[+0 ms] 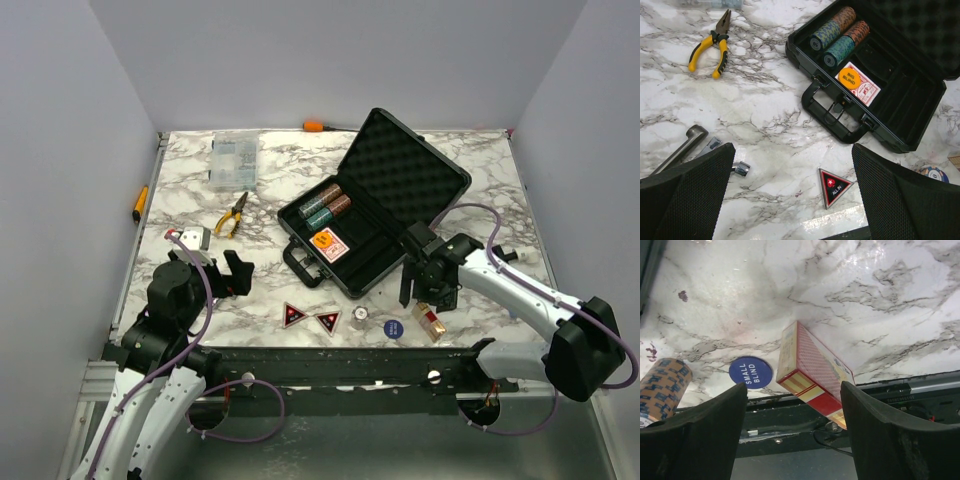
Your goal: Pack up texas hold em set
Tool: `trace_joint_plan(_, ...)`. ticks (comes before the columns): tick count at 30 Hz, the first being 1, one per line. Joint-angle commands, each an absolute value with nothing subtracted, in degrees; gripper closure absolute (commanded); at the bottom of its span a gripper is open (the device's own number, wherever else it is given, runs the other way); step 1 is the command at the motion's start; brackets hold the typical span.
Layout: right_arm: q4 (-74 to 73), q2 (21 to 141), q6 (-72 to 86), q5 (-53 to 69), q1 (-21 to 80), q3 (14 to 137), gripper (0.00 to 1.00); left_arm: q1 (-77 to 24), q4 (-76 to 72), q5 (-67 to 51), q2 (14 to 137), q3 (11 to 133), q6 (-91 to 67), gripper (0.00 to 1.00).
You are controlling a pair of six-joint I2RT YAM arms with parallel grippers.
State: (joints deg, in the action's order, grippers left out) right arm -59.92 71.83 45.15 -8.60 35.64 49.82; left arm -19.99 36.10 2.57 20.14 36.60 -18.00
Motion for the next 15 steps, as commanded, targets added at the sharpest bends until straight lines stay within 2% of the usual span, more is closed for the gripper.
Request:
trace_joint_plan(1,-61.13,72.37,48.57,-11.91,35.90,48.19,0.25,-19.69,35.86,2.28,19.14,36.40,-18.54,0.02)
trace_joint_plan(6,-60.52,72.60,48.88,-11.37,35.94,47.15,0.35,-19.67,35.81,2.55,19.18,36.43,-18.60,0.02)
trace_joint_plan(13,-59.94,72.88,49.00,-10.44,35.94,46.23,0.55,-19.69,35.81,2.63,19.07,36.42,-18.63,0.02)
trace_joint_plan(15,-59.72,73.25,48.95,-10.60,35.95,46.13,0.57,-19.69,35.87,2.64,19.03,36.39,-18.68,0.02)
